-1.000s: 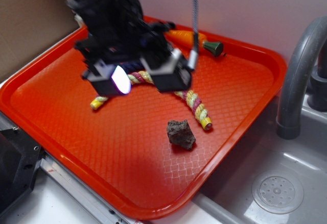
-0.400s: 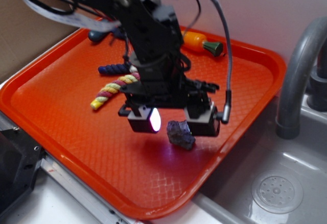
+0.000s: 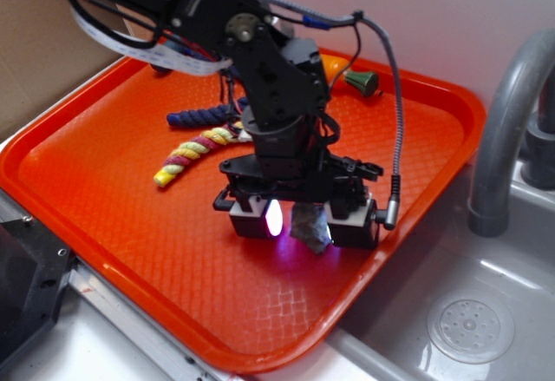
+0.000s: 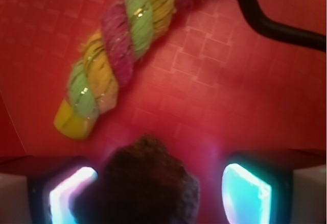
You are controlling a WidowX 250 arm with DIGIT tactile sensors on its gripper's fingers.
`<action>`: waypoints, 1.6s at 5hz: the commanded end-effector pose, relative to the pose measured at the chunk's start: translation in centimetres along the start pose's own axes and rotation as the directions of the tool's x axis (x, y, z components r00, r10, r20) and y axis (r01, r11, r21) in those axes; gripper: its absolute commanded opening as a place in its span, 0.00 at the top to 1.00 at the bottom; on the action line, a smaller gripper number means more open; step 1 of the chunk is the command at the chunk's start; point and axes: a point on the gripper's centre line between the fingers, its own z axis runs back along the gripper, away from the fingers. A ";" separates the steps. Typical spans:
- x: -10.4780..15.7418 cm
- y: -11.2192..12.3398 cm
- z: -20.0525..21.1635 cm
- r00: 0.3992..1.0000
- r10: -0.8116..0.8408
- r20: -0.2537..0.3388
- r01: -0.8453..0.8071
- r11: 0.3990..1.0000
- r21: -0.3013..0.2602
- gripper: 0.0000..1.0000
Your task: Grab the rock.
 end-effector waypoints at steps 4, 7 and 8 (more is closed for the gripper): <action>4.7 5.2 11.1 0.930 -0.353 0.101 0.355 0.935 -0.006 1.00; 4.5 10.8 21.5 0.926 -0.305 0.221 0.333 0.938 -0.099 1.00; 4.8 11.0 20.3 0.951 -0.262 0.162 0.285 0.949 -0.138 1.00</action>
